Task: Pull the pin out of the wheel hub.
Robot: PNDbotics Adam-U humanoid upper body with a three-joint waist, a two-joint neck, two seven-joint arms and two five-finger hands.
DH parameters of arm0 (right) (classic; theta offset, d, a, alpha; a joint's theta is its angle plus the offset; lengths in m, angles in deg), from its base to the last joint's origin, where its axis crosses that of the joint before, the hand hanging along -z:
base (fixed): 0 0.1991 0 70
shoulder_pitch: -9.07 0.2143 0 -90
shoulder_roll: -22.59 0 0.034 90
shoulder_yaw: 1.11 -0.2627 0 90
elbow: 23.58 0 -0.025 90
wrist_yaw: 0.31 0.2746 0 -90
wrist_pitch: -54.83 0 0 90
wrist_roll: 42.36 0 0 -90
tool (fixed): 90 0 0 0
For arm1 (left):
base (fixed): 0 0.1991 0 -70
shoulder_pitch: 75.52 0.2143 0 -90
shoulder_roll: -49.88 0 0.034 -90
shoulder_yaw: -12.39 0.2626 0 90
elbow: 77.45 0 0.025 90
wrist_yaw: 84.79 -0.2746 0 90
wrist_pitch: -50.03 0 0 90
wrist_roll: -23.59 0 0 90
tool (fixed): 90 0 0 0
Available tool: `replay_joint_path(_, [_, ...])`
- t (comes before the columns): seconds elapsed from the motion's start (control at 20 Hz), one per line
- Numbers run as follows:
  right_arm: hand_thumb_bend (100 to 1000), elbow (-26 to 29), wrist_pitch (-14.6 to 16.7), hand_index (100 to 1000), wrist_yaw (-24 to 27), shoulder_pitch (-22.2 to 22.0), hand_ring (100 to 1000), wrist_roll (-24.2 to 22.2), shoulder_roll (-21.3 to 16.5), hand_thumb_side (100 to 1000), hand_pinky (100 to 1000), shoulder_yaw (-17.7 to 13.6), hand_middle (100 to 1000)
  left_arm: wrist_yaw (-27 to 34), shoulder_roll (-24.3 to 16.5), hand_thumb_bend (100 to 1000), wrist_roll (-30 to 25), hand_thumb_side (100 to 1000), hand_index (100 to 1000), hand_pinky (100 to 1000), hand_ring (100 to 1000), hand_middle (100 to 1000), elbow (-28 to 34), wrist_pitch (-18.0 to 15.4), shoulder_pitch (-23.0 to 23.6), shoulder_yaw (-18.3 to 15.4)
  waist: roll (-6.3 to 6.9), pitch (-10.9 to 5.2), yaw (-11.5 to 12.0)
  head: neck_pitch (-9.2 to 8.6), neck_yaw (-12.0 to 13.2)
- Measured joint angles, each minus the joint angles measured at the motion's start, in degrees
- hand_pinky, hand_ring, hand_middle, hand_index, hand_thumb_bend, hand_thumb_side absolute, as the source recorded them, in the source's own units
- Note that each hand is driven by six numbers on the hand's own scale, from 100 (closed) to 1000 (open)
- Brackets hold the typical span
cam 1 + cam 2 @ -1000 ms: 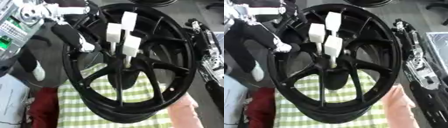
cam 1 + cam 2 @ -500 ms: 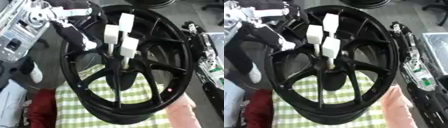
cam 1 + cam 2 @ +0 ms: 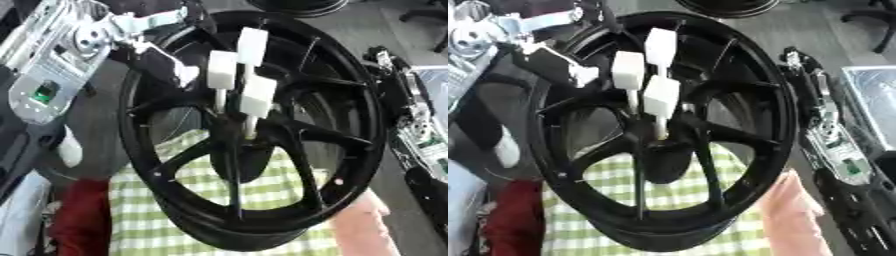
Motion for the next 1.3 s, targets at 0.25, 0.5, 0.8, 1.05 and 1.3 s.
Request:
replay_joint_path(0.25, [100, -0.01, -0.07, 794, -0.02, 0.00, 795, -0.07, 0.20, 686, 933, 0.02, 761, 5.68, 0.81, 144, -2.04, 476, 919, 849, 896, 897, -1.96, 2.33, 0.30, -1.04, -0.22, 0.10, -0.06, 0.00, 0.05])
replay_joint_path(0.5, [100, -0.05, -0.14, 793, -0.02, 0.00, 794, -0.14, 0.23, 689, 933, 0.33, 760, 8.31, 1.31, 330, -3.71, 563, 918, 856, 896, 891, -2.00, 4.06, 0.30, -1.72, -0.35, 0.18, -0.07, -0.07, 0.27])
replay_joint_path(0.8, [100, -0.32, -0.23, 793, -0.02, 0.02, 792, -0.22, 0.45, 692, 933, 0.37, 758, 7.41, 2.78, 378, -3.71, 528, 900, 842, 884, 871, -3.42, 3.30, 0.30, -2.31, -0.60, 0.43, -0.23, -0.46, 0.45])
replay_joint_path(1.05, [100, -0.35, -0.32, 791, -0.02, 0.02, 789, -0.16, 0.71, 697, 932, 0.59, 756, 6.79, 3.54, 388, -2.95, 482, 889, 832, 878, 861, -4.77, 1.59, 0.30, -2.40, -0.70, 0.55, -0.29, -0.46, 0.59])
replay_joint_path(1.3, [100, -0.38, -0.45, 791, -0.02, 0.06, 788, -0.20, 0.75, 699, 932, 0.73, 754, 6.21, 4.29, 372, -2.38, 437, 890, 834, 883, 864, -5.61, 0.20, 0.30, -2.45, -0.73, 0.76, -0.64, -0.46, 0.76])
